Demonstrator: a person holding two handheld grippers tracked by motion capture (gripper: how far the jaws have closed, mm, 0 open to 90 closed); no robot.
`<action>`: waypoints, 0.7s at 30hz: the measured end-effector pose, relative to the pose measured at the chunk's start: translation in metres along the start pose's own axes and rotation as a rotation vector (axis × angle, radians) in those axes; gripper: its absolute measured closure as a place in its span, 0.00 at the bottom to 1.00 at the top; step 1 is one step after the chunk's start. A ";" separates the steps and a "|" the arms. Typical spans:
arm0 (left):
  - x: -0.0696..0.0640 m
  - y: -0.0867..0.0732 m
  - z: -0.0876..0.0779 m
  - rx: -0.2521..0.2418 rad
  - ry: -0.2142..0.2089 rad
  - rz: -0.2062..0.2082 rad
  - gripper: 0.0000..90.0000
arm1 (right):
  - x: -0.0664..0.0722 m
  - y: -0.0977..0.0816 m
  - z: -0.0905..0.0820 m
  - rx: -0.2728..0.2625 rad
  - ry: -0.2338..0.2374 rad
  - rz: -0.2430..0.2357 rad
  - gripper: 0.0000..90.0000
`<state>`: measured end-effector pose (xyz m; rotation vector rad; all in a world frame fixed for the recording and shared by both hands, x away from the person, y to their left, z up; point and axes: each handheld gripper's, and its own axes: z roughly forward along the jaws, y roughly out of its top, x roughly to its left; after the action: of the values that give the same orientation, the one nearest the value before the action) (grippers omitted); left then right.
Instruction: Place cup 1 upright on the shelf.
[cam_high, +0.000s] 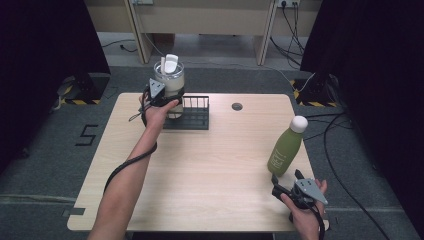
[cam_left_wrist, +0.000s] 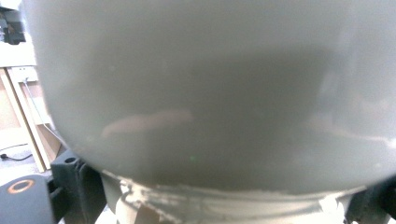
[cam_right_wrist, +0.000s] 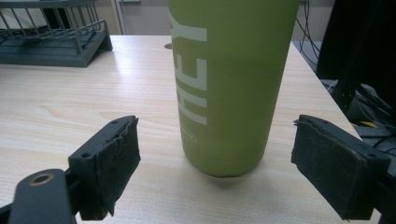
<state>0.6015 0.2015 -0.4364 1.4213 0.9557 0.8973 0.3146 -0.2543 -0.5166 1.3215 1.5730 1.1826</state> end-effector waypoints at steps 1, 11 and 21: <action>0.000 -0.001 0.000 0.000 0.001 0.000 0.09 | 0.000 0.000 0.000 0.000 0.000 -0.001 0.17; 0.000 -0.006 0.000 0.010 0.003 -0.009 0.09 | 0.000 0.000 0.000 -0.001 0.000 -0.001 0.17; 0.001 -0.008 -0.002 0.011 0.002 -0.013 0.09 | 0.000 0.000 0.000 0.000 0.002 -0.004 0.17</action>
<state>0.5996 0.2032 -0.4438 1.4219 0.9715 0.8852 0.3147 -0.2538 -0.5169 1.3169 1.5767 1.1817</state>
